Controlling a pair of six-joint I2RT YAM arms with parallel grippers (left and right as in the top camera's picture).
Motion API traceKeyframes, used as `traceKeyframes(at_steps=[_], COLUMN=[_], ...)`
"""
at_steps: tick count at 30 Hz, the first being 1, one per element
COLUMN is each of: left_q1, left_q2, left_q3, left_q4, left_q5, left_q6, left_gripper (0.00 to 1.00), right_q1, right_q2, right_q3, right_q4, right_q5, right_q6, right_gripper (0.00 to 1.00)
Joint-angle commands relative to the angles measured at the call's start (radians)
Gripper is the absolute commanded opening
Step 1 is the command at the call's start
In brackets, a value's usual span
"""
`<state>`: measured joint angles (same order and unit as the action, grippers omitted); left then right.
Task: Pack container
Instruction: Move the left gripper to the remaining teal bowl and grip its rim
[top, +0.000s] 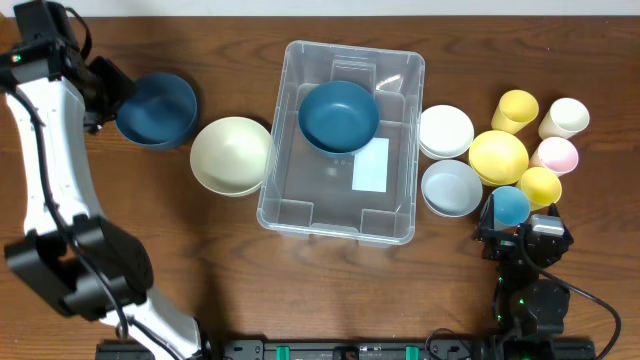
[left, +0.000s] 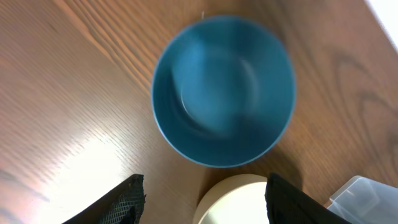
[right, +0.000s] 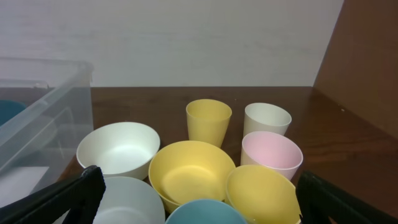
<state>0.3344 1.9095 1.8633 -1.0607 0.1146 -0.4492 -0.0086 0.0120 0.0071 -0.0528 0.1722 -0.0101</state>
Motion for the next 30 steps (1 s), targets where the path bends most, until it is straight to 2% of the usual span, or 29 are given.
traceKeyframes(at_steps=[1,11,23,30], left_q1=[0.015,0.024,0.059,0.069], left_q2=[0.074,0.211,0.215,0.224], left_q3=[-0.002,-0.002,-0.004,-0.029], left_q4=[-0.009,-0.016,-0.080,-0.063], left_q5=[0.084,0.088,0.083,0.084], left_q6=[-0.039,-0.054,-0.054,-0.054], left_gripper=[0.63,0.63,0.62,0.62], right_q1=[0.010,0.010,0.010,0.010], right_q2=[-0.007,-0.007,-0.007,-0.007], right_q3=[-0.002,-0.002,-0.002,-0.002], right_q4=[-0.003,-0.003,-0.003,-0.003], right_q5=[0.004,0.004,0.004,0.004], right_q6=[0.013,0.013,0.013,0.013], right_gripper=[0.99,0.99,0.99,0.99])
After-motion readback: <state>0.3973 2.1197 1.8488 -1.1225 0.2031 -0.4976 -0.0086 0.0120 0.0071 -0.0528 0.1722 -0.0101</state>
